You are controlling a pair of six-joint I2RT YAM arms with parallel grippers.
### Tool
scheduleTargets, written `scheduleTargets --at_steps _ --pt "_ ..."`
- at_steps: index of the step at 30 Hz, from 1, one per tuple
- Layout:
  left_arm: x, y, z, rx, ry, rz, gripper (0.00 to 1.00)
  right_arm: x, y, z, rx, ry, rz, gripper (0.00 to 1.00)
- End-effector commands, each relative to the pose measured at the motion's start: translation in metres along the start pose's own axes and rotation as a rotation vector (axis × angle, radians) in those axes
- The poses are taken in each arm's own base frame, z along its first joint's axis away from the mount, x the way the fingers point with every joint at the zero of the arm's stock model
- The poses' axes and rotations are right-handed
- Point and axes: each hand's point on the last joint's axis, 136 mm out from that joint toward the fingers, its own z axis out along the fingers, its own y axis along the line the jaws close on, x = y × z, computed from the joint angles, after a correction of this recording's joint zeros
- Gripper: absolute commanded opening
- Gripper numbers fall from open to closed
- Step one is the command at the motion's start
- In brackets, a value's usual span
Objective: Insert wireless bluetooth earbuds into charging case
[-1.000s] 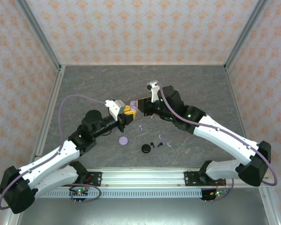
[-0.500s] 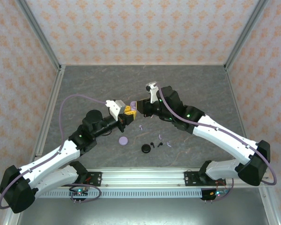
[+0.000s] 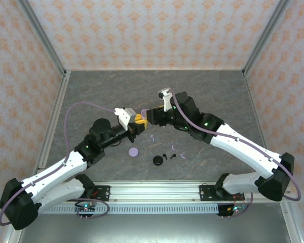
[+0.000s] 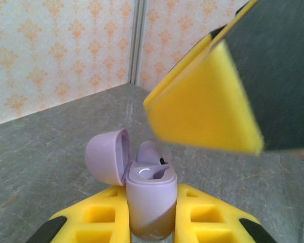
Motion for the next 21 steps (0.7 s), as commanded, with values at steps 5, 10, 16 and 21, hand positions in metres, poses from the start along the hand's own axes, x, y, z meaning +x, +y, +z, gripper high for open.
scheduleTargets --at_steps 5,10,16,21 --pt "-0.013 0.000 -0.014 -0.033 -0.038 0.020 0.00 -0.007 -0.043 -0.022 0.141 0.000 0.057 0.54" --pt "0.001 0.007 -0.030 -0.084 -0.011 0.019 0.00 0.032 -0.080 0.004 0.254 0.180 0.120 0.52" --pt "0.016 0.012 -0.051 -0.131 0.019 0.007 0.00 0.077 -0.109 0.041 0.374 0.402 0.129 0.50" --pt "0.019 0.013 -0.068 -0.154 0.016 0.009 0.00 0.112 -0.122 0.073 0.433 0.575 0.122 0.47"
